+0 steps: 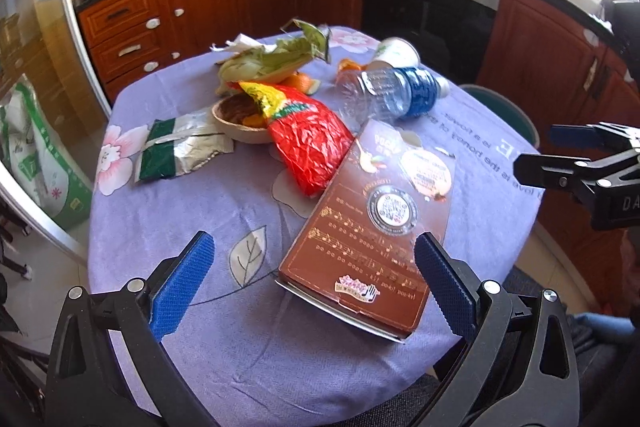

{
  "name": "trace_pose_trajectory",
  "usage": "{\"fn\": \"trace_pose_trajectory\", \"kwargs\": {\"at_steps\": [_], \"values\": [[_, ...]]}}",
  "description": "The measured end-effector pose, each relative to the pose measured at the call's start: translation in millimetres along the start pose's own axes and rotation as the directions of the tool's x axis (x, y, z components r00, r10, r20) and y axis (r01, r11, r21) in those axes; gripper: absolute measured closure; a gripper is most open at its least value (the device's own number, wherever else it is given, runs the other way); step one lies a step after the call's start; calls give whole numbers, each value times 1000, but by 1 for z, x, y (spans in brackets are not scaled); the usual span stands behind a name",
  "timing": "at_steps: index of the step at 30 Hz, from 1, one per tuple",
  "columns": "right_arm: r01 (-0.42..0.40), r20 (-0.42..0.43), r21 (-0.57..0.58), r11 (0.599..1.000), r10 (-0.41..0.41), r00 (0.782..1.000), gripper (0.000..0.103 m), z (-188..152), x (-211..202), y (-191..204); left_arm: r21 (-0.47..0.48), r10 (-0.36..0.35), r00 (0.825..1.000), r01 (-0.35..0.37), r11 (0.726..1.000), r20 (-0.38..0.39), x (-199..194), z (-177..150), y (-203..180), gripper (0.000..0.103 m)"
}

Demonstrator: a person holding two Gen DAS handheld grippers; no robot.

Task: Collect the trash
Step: 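Grasp the brown Pocky box with the left gripper while the right gripper approaches the red bag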

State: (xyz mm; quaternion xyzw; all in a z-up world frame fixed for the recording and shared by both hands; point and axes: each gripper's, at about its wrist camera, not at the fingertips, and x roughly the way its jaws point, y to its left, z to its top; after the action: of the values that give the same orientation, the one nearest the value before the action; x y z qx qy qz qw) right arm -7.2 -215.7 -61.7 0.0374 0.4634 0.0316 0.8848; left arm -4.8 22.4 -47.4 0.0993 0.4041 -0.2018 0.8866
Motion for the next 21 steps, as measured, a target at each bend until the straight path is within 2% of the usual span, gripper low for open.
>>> {"fn": "trace_pose_trajectory", "kwargs": {"at_steps": [6,9,11,12,14,17,21], "values": [[-82,-90,9,997,82,993,7,-8,30,8,80,-94,992,101,992,-87,24,-11,0,3],[-117,-124,22,993,119,985,23,-5,41,8,72,-153,982,162,984,-114,30,-9,13,3],[-116,-147,22,993,118,982,46,-1,48,7,70,-189,974,199,977,-125,34,-4,23,3],[-108,-157,21,994,110,981,52,1,52,6,70,-206,970,216,974,-130,34,-1,27,3],[-78,-178,15,997,80,981,76,4,63,4,77,-241,961,253,964,-138,36,6,33,3],[-19,-204,3,1000,20,979,85,6,71,-3,83,-288,944,304,949,-163,44,17,39,7],[28,-213,8,1000,-26,977,86,14,77,-18,98,-357,906,386,917,-225,58,25,38,13]]}}
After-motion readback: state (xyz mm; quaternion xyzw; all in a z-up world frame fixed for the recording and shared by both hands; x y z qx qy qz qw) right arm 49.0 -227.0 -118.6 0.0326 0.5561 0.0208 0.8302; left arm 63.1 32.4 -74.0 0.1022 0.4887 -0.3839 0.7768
